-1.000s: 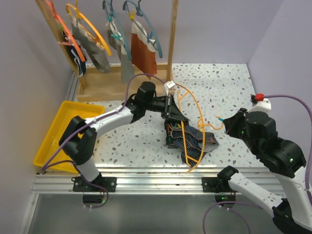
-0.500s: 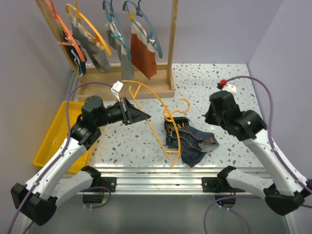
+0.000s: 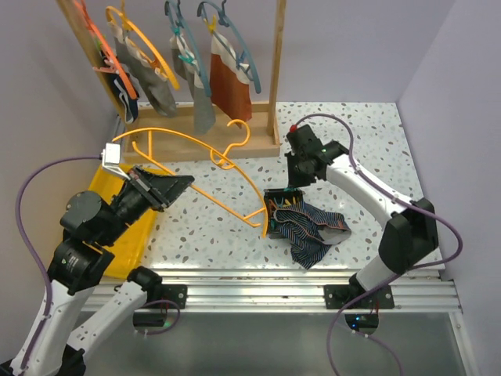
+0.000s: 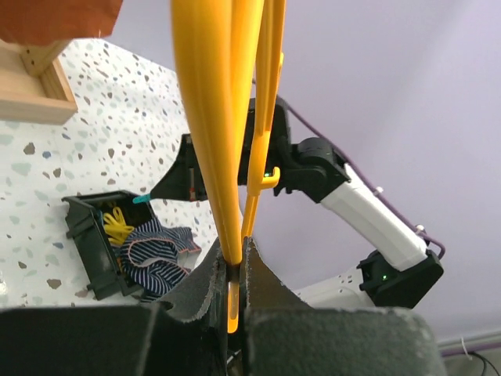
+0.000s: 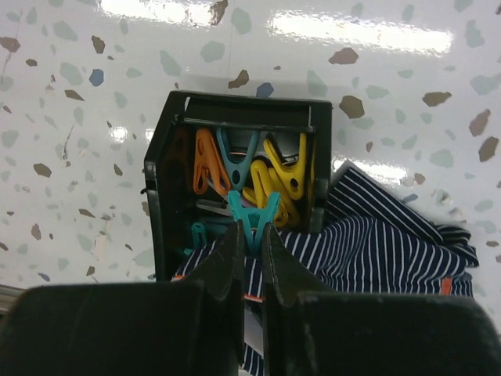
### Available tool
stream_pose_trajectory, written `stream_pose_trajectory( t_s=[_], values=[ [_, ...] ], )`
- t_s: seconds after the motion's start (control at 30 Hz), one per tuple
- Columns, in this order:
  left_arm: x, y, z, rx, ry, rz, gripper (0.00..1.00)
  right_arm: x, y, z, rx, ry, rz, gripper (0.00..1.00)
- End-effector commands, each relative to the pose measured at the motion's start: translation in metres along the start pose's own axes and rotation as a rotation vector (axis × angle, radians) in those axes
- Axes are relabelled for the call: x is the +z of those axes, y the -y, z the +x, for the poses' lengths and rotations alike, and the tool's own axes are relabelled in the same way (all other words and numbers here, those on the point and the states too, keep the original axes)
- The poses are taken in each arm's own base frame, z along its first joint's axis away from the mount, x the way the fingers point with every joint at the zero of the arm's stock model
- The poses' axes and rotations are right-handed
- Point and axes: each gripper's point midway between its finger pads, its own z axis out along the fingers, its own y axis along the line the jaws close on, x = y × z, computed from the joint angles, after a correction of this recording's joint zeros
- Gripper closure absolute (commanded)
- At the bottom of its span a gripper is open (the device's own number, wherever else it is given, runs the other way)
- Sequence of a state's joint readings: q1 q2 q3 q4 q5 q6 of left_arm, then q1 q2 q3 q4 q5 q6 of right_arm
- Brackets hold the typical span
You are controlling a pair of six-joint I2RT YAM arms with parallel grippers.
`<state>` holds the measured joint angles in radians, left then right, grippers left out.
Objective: Remove the underwear clipped to the hanger
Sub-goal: Place the clamp in the bin.
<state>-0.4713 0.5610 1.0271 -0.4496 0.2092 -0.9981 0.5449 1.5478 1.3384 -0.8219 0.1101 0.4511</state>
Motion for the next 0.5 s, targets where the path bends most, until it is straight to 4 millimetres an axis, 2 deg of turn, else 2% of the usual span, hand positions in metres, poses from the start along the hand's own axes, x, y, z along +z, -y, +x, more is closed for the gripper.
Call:
stream_pose_trajectory(
  t_s=[0.0, 0.1, 0.2, 0.23, 0.27, 0.3, 0.33, 0.37, 0.47],
  values=[
    [-0.009, -0.003, -0.018, 0.027, 0.081, -0.063, 1.0, 0.004, -0.022, -0.02, -0.066, 0.014, -0.094, 1.0],
    [-0.006, -0.003, -0.013, 0.028, 0.057, -0.047, 1.0, 0.018, -0.025, -0.017, -0.089, -0.023, -0.094, 1.0],
    [-0.002, -0.002, -0.005, 0.026, 0.021, -0.015, 1.0, 0.022, -0.025, -0.013, -0.097, -0.051, -0.094, 1.0],
    [-0.001, 0.001, -0.004, 0.025, 0.016, 0.004, 1.0, 0.022, -0.024, -0.012, -0.095, -0.056, -0.09, 0.97],
    [0.0, 0.002, -0.004, 0.026, 0.017, 0.014, 1.0, 0.021, -0.024, -0.011, -0.096, -0.061, -0.089, 0.8],
    [0.0, 0.004, -0.004, 0.026, 0.019, 0.022, 1.0, 0.02, -0.023, -0.01, -0.093, -0.061, -0.089, 0.69],
    [0.001, 0.007, -0.006, 0.029, 0.023, 0.035, 1.0, 0.017, -0.023, -0.01, -0.096, -0.054, -0.092, 0.62],
    [0.002, 0.006, -0.006, 0.029, 0.025, 0.038, 1.0, 0.016, -0.022, -0.011, -0.094, -0.048, -0.091, 0.48],
    [0.006, 0.008, -0.006, 0.032, 0.024, 0.052, 1.0, 0.009, -0.023, -0.014, -0.093, -0.031, -0.097, 0.34]
  ],
)
